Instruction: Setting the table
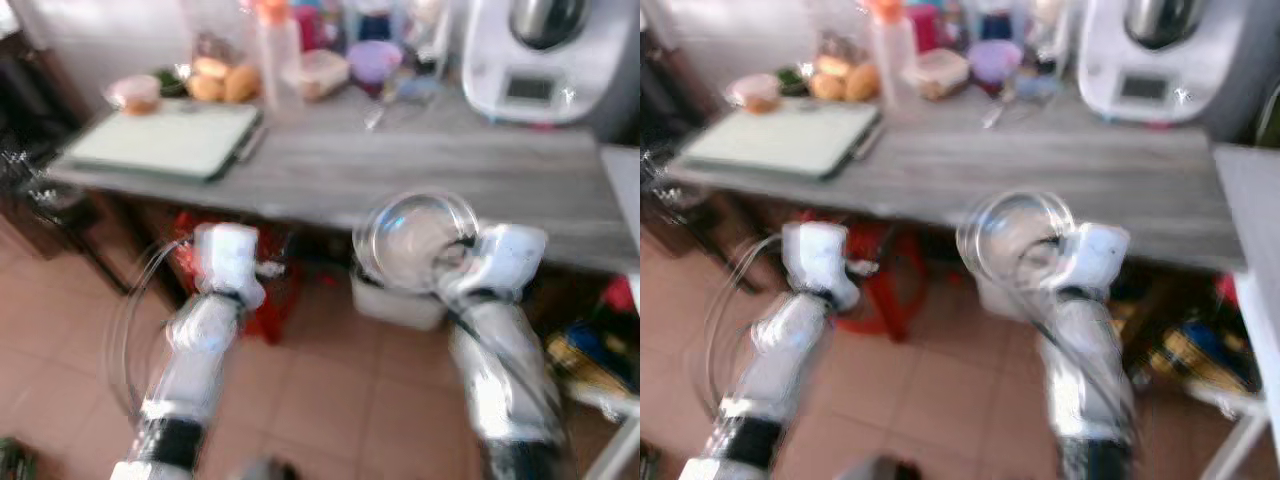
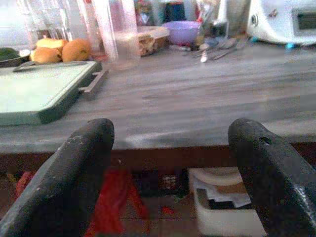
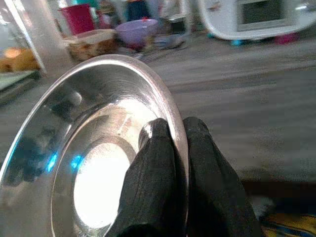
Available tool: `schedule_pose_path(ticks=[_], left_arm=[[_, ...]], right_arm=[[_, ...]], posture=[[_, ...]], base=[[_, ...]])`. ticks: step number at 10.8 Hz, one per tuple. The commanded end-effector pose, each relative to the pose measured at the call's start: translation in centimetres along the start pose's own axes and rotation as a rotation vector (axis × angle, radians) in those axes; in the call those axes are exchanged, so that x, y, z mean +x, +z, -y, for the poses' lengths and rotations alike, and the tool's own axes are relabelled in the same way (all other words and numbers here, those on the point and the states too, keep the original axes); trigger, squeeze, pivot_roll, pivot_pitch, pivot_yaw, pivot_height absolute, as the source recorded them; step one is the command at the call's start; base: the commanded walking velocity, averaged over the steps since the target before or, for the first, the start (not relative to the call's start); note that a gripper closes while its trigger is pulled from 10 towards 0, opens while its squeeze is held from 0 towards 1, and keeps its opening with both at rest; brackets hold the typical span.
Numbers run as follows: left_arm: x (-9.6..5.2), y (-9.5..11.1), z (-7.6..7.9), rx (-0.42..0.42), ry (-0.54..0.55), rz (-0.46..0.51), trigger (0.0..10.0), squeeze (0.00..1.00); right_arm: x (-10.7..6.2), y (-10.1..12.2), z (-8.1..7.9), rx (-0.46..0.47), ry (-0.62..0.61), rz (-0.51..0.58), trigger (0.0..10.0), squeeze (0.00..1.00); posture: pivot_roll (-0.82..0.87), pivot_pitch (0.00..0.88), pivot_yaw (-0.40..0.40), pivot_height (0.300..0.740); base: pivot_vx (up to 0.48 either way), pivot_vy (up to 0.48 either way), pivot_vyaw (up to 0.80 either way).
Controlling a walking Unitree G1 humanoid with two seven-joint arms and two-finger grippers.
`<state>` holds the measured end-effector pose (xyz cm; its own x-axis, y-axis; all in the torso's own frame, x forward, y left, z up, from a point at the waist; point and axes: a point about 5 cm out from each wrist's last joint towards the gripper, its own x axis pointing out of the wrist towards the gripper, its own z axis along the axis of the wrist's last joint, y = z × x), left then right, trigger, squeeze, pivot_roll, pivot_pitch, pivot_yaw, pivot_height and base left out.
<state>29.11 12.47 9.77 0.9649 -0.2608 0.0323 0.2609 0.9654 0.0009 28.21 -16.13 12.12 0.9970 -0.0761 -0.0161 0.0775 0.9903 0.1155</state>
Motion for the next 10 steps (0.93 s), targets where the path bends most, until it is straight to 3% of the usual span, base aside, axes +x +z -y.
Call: schedule_pose_path(ticks=[1,4,7,10], left_arm=[[0.4,0.5,0.9,-0.009,-0.038,0.018,10.0,0.00],[0.2,0.4,1.4,-0.027,-0.056,0.015,10.0,0.00],[-1.2,-0.5,0.6,-0.028,-0.028,-0.027,10.0,0.00],[-2.8,-1.0,-1.1,-0.005,0.016,-0.080,10.0,0.00]], right_arm=[[0.2,0.5,1.0,-0.014,-0.039,0.027,10.0,0.00],[0.3,0.2,1.4,-0.002,-0.080,0.015,10.0,0.00],[0.7,-1.1,1.9,0.076,-0.155,-0.054,10.0,0.00],[2.5,-1.1,2.5,0.186,-0.235,-0.082,10.0,0.00]], posture=[[-0.06,0.000,0.068,0.740],[-0.06,0.000,0.067,0.740],[-0.05,0.000,0.071,0.740],[-0.02,0.000,0.068,0.740]], base=[[0.469,0.000,0.00],[0.464,0.000,0.00],[0.000,0.000,0.00],[0.000,0.000,0.00]])
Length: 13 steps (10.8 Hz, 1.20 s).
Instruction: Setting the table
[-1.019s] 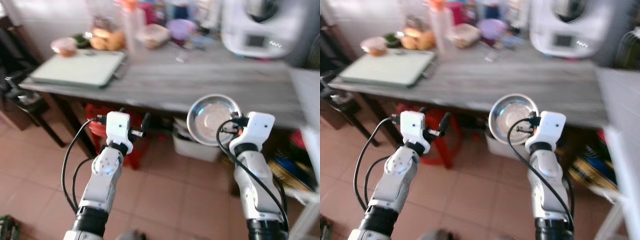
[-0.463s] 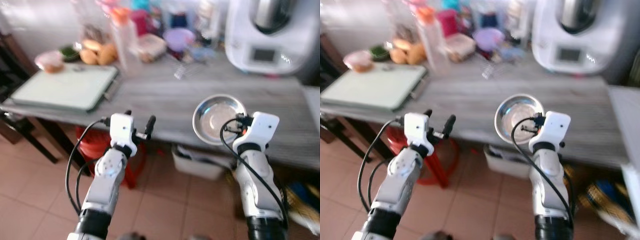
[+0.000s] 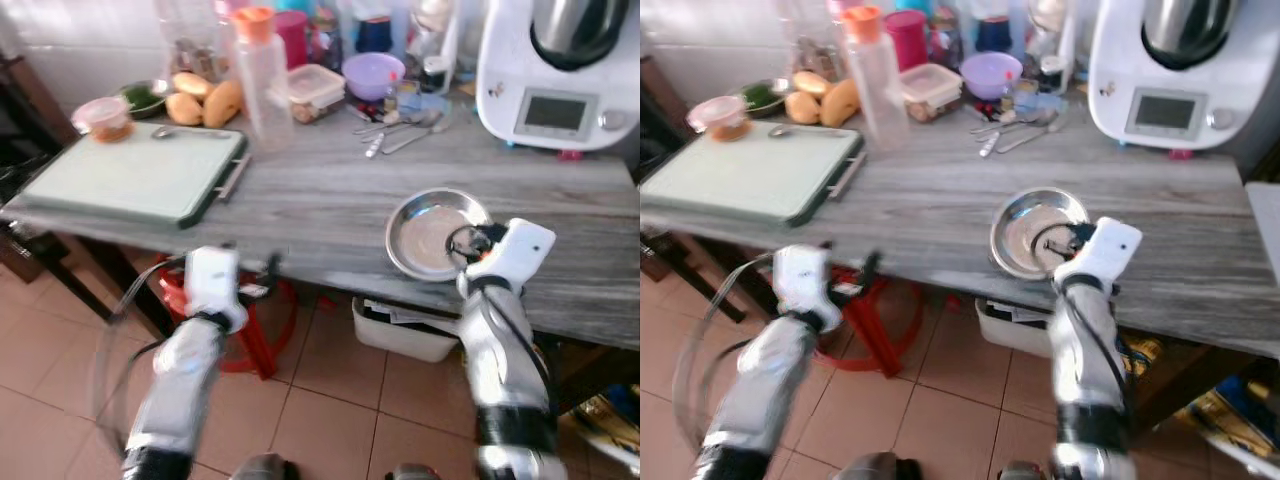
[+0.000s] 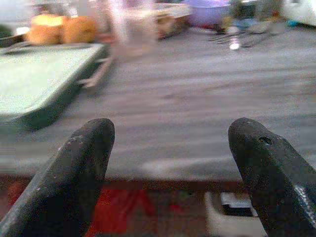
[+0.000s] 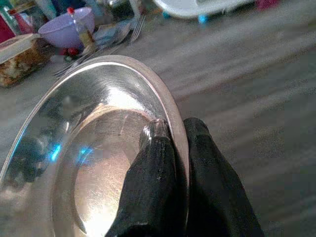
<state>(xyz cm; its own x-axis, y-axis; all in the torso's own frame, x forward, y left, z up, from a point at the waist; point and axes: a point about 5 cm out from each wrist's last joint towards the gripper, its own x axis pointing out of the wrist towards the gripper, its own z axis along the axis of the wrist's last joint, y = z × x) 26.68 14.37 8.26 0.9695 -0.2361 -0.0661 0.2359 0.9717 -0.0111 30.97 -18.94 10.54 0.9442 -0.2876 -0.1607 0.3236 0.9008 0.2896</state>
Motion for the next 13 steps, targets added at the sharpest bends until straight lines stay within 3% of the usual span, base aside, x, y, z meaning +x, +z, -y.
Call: schedule_pose_path(ticks=[1,4,5,8,10,13], left_arm=[[0.1,0.7,-0.1,0.007,-0.002,0.016,10.0,0.00],[-0.7,0.2,0.2,-0.028,-0.013,-0.026,10.0,0.00],[-0.7,-0.1,0.7,-0.054,-0.053,-0.059,10.0,0.00],[-1.1,-0.4,1.7,-0.093,-0.153,-0.099,10.0,0.00],[-1.1,-0.5,2.1,-0.092,-0.169,-0.108,10.0,0.00],[-1.1,-0.4,2.3,-0.103,-0.187,-0.114,10.0,0.00]], right_arm=[[0.4,0.2,-0.3,0.028,-0.001,-0.013,10.0,0.00],[2.1,-0.5,-1.6,0.135,-0.011,-0.111,10.0,0.00],[3.0,-0.8,-3.0,0.109,0.003,-0.170,10.0,0.00],[4.3,-0.3,-4.8,0.109,0.045,-0.232,10.0,0.00],[4.3,-1.5,-5.7,0.091,0.062,-0.336,10.0,0.00],[4.1,-2.4,-6.1,0.086,0.084,-0.391,10.0,0.00]], posture=[[-0.01,0.000,0.067,0.740],[0.00,0.000,0.066,0.740],[0.00,0.000,0.056,0.740],[0.00,0.000,0.038,0.740],[0.00,0.000,0.027,0.740],[0.00,0.000,0.025,0.740]], base=[[0.000,0.000,0.00],[0.000,0.000,0.00],[0.000,0.000,0.00],[0.000,0.000,0.00],[0.000,0.000,0.00],[0.000,0.000,0.00]])
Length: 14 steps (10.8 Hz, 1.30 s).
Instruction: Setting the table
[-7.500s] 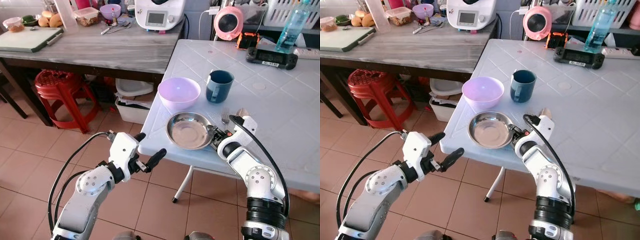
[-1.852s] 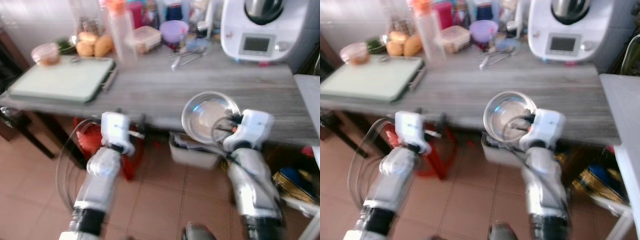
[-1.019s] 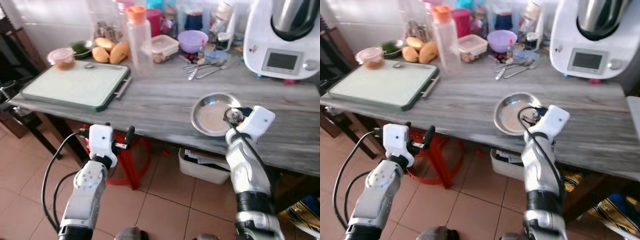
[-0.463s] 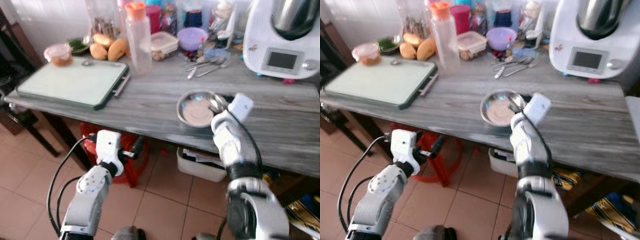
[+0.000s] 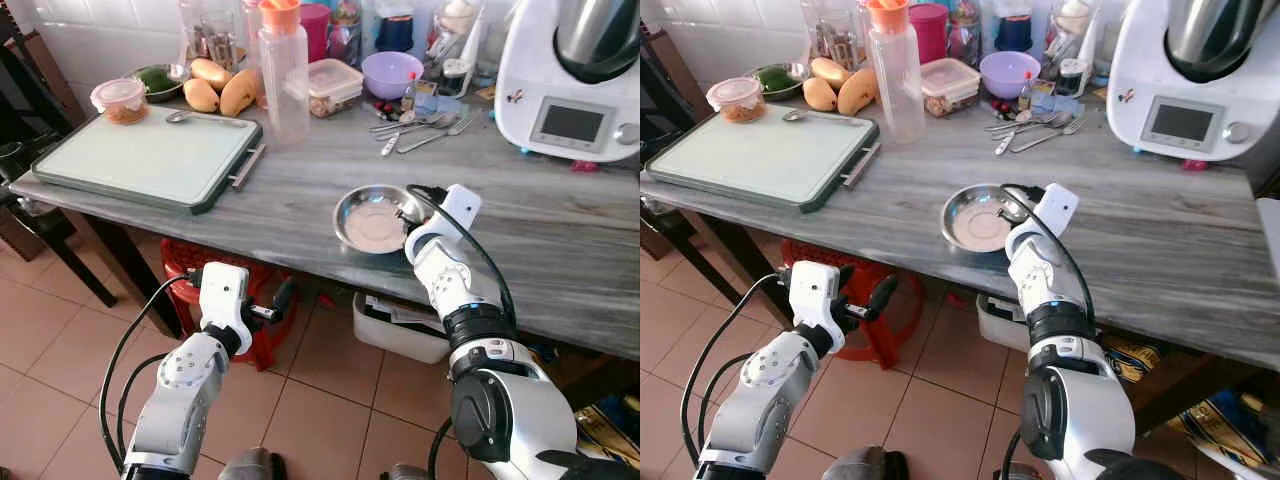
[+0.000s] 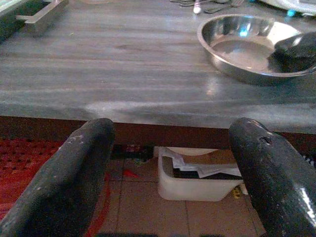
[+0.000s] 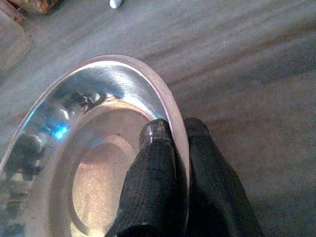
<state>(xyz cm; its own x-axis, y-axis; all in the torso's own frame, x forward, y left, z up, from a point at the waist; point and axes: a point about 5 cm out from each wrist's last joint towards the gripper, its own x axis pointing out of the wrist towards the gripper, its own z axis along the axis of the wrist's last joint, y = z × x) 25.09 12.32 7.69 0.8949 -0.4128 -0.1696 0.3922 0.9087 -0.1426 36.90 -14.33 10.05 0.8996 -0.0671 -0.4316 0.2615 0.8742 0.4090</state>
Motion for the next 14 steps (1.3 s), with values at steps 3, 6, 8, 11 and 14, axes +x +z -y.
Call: schedule_pose_path(ticks=[3,6,8,11,14], left_arm=[[0.3,0.3,0.6,0.012,-0.051,0.009,10.0,0.00],[0.5,0.5,0.7,0.012,-0.054,0.017,10.0,0.00],[0.6,0.4,0.7,0.013,-0.046,0.020,10.0,0.00],[0.6,0.5,0.5,0.018,-0.021,0.018,10.0,0.00],[0.9,0.6,0.1,-0.009,0.036,0.033,10.0,0.00]], right_arm=[[0.0,-1.7,0.6,-0.014,-0.001,-0.098,10.0,1.00],[-0.2,1.0,0.5,-0.152,0.061,0.082,10.0,1.00],[-0.8,1.6,0.3,-0.212,0.112,0.173,10.0,1.00],[-3.8,2.9,0.3,-0.457,0.221,0.474,10.0,1.00],[-8.5,1.3,2.4,-0.584,0.185,0.565,10.0,0.00]], posture=[[-0.01,0.000,0.028,0.740],[-0.02,0.000,0.024,0.740],[-0.02,0.000,0.027,0.740],[-0.03,0.000,0.030,0.740],[-0.04,0.000,0.030,0.740]], base=[[0.000,0.000,0.00],[0.000,0.000,0.00],[0.000,0.000,0.00],[0.000,0.000,0.00],[0.000,0.000,0.00]])
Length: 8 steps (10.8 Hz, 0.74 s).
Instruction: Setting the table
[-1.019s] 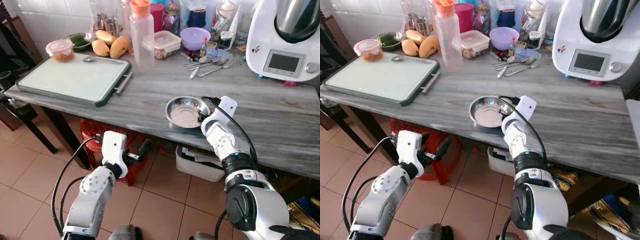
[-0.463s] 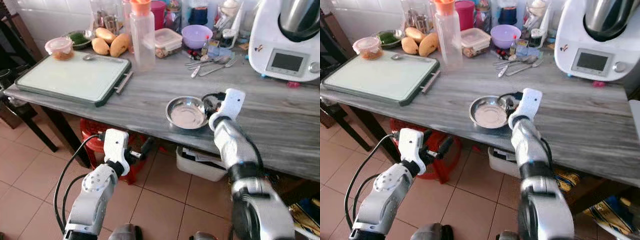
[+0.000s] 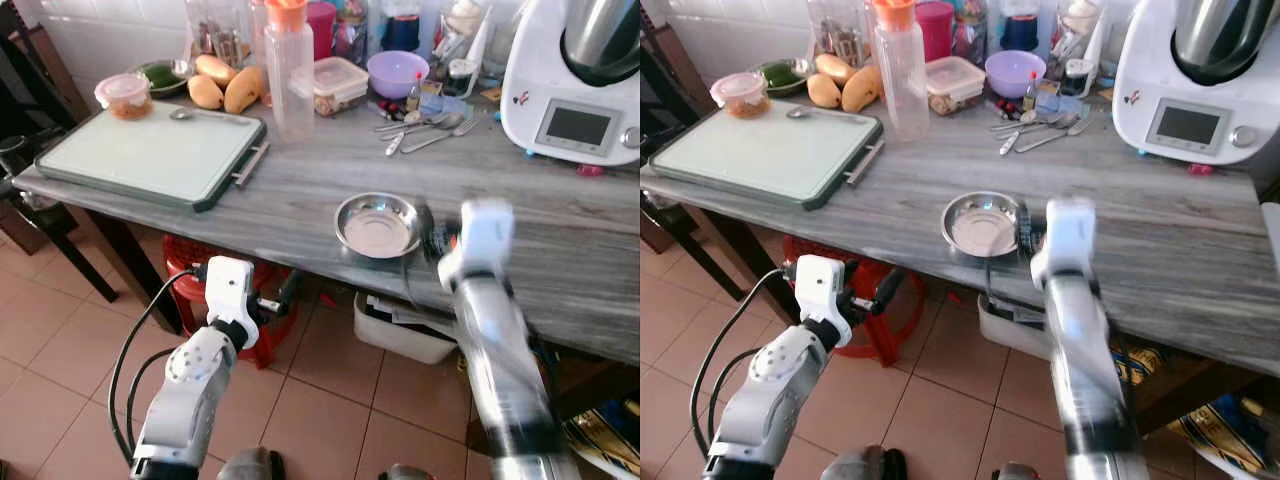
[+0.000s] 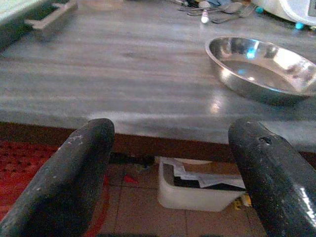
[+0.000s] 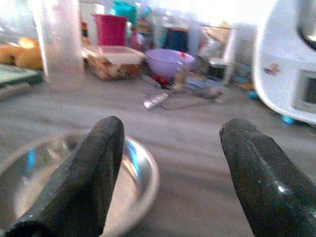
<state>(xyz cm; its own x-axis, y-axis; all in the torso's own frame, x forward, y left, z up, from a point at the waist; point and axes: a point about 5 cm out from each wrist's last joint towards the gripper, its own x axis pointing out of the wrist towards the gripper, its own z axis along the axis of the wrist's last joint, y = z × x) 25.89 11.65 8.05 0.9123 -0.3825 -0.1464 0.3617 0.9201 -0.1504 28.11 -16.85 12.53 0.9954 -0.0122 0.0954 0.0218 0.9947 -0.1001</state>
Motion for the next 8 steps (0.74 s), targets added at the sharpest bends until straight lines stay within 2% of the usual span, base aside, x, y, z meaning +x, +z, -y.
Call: schedule_pose_path(ticks=[1,3,5,8], left_arm=[[0.4,0.4,-0.3,0.024,0.028,0.015,10.0,0.00],[0.8,0.7,-0.5,0.032,0.044,0.032,10.0,0.00],[1.1,0.7,-1.0,0.031,0.072,0.032,10.0,0.00],[1.5,0.9,-0.9,0.022,0.069,0.047,10.0,0.00]], right_arm=[[-0.7,0.7,0.4,-0.018,-0.036,0.014,10.0,0.00],[-2.3,0.4,1.2,-0.133,-0.099,-0.019,10.0,0.00],[-2.9,-0.1,2.2,-0.157,-0.189,-0.068,10.0,0.00],[-3.0,-0.5,1.5,-0.053,-0.155,-0.116,10.0,0.00]], posture=[[-0.06,0.000,0.034,0.740],[-0.08,0.000,0.043,0.740],[-0.09,0.000,0.049,0.740],[-0.09,0.000,0.043,0.740]], base=[[0.000,0.000,0.00],[0.000,0.000,0.00],[0.000,0.000,0.00],[0.000,0.000,0.00]])
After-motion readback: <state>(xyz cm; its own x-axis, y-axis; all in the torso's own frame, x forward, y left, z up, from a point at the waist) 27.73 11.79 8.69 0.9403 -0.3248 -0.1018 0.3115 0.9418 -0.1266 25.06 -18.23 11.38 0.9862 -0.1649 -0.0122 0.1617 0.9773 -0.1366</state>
